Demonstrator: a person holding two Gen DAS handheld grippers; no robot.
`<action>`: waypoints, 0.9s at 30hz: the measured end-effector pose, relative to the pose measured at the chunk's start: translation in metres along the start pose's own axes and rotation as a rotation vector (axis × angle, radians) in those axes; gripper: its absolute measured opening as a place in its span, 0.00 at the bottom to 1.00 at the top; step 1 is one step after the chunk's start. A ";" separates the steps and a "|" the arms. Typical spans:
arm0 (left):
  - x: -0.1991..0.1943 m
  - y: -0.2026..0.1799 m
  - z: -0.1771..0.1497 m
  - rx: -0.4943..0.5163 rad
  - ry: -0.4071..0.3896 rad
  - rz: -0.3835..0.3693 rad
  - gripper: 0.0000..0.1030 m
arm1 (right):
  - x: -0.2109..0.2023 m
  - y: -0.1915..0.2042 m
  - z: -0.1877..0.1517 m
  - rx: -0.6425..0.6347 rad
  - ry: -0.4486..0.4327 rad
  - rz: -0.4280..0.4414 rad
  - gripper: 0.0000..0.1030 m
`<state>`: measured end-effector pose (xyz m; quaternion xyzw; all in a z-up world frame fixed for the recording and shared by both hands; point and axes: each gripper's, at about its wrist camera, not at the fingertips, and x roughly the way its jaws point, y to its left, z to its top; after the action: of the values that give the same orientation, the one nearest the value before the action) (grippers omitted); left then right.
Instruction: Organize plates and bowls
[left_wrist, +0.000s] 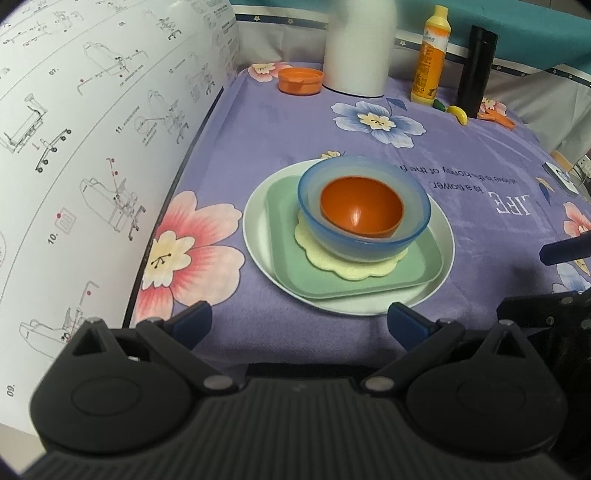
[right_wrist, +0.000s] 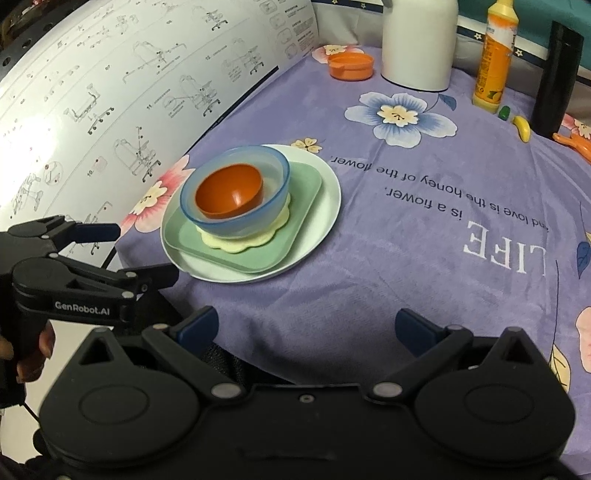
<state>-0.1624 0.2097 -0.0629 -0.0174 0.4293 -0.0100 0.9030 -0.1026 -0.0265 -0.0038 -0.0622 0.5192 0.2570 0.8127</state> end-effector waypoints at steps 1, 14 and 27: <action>0.000 0.000 0.000 0.000 0.001 0.002 1.00 | 0.000 -0.001 0.000 0.001 0.001 0.001 1.00; 0.007 0.002 -0.001 -0.011 0.030 -0.028 1.00 | 0.005 -0.003 0.001 0.010 0.017 0.001 1.00; 0.000 0.001 0.002 -0.001 0.000 -0.008 1.00 | 0.005 -0.001 0.002 0.008 0.009 -0.008 1.00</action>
<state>-0.1613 0.2106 -0.0618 -0.0194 0.4291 -0.0132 0.9030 -0.0989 -0.0250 -0.0073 -0.0623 0.5237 0.2513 0.8116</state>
